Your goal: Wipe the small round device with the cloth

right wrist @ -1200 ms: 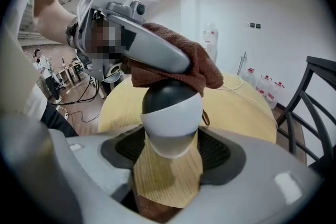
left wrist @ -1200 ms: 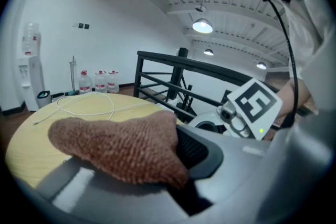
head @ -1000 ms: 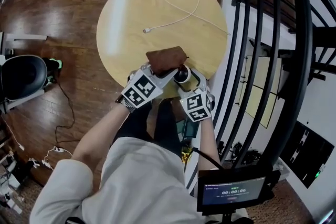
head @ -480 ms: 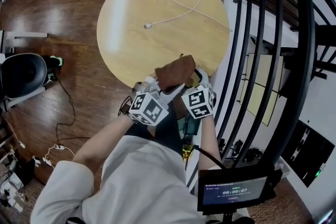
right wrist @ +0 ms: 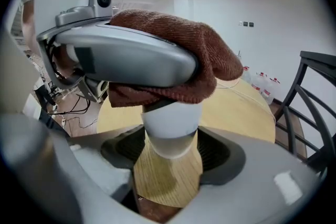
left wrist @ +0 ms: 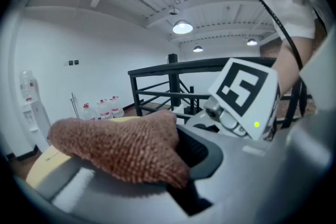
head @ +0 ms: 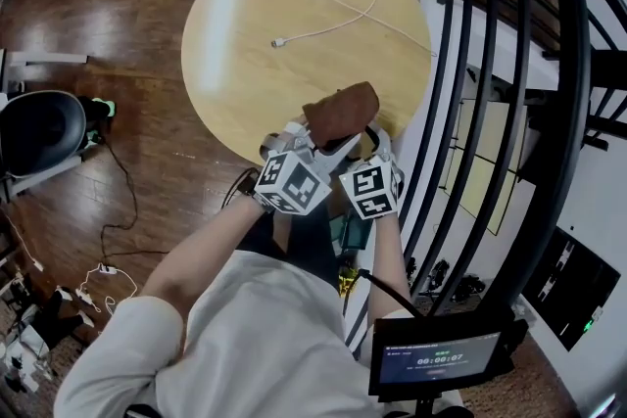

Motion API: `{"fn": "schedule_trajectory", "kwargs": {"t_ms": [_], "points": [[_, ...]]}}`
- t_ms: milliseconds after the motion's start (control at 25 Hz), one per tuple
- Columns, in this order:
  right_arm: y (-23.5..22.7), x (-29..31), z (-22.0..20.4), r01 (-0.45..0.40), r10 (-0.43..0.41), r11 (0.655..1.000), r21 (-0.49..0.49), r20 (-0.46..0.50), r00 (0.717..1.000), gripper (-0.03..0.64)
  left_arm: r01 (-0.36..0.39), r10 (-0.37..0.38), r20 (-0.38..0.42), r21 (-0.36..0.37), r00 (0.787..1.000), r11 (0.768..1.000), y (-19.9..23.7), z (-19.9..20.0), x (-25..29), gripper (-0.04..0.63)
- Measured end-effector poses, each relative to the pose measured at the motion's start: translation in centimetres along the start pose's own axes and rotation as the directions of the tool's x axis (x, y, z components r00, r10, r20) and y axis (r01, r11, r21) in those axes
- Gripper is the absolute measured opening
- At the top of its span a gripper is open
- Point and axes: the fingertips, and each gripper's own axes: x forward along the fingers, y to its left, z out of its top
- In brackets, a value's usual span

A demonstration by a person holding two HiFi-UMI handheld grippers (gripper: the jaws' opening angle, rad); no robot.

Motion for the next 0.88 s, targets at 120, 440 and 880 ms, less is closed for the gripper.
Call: {"fn": "schedule_trajectory", "kwargs": {"t_ms": [120,440,880], "points": [[-0.1,0.0,-0.1,0.000,0.000,1.000,-0.001,-0.006,1.000,0.311,-0.027,0.029,0.018,-0.100,0.999,0.995,1.4,-0.2,0.0,0.040],[-0.4,-0.1,0.1,0.009,-0.010,1.000,0.019,0.008,1.000,0.311,-0.113,0.123,0.023,-0.254,0.992,0.961,5.2,-1.8,-1.4,0.038],[-0.5,-0.1,0.1,0.017,-0.017,1.000,0.007,0.017,1.000,0.311,-0.174,0.177,-0.012,-0.264,0.984,0.949,1.5,-3.9,-3.7,0.040]]}}
